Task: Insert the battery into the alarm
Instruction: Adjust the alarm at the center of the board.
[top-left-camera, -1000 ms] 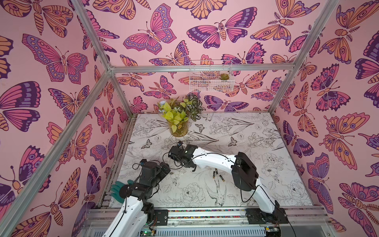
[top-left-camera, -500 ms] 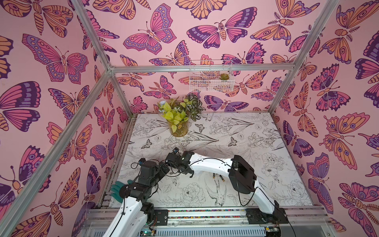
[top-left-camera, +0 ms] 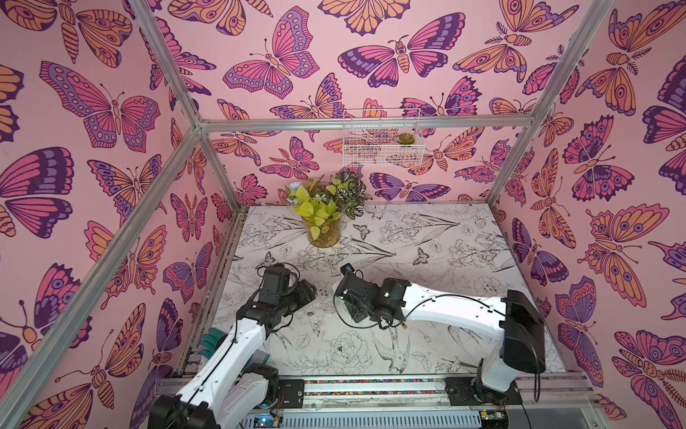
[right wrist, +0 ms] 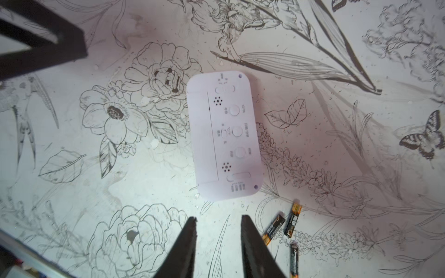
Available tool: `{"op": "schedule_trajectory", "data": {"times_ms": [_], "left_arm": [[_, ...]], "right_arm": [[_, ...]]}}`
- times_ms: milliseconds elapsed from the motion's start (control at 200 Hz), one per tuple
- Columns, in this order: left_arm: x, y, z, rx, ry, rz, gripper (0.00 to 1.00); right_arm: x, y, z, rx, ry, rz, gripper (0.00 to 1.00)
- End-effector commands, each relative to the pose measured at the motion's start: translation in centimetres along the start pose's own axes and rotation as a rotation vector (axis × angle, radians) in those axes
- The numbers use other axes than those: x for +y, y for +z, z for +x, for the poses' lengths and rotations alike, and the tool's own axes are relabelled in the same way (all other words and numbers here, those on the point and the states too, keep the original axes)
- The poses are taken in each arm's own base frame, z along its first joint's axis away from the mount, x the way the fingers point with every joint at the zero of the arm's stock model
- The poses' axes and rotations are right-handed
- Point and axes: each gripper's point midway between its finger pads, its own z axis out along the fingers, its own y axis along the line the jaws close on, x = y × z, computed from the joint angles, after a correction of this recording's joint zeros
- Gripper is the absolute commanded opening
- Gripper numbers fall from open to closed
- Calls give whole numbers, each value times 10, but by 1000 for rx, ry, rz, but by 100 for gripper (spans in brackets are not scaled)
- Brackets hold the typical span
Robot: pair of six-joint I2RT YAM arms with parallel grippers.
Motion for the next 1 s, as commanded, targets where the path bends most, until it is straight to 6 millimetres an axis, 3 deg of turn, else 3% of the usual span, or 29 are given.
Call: {"op": "schedule_trajectory", "data": {"times_ms": [0, 130, 255, 496, 741, 996], "left_arm": [[-24, 11, -13, 8, 93, 82, 51], [-30, 33, -22, 45, 103, 79, 35], [-25, 61, -21, 87, 103, 52, 34], [-36, 99, -17, 164, 149, 60, 32], [-28, 118, -13, 186, 164, 15, 33], [-27, 123, -5, 213, 175, 23, 32]], "right_arm": [[-3, 21, 23, 68, 95, -45, 23], [-13, 36, 37, 114, 145, -41, 12], [-22, 47, 35, 121, 203, -58, 6], [-28, 64, 35, 152, 277, -101, 3], [-37, 64, 44, 149, 307, -78, 2], [-43, 71, 45, 150, 339, -56, 3]]}}
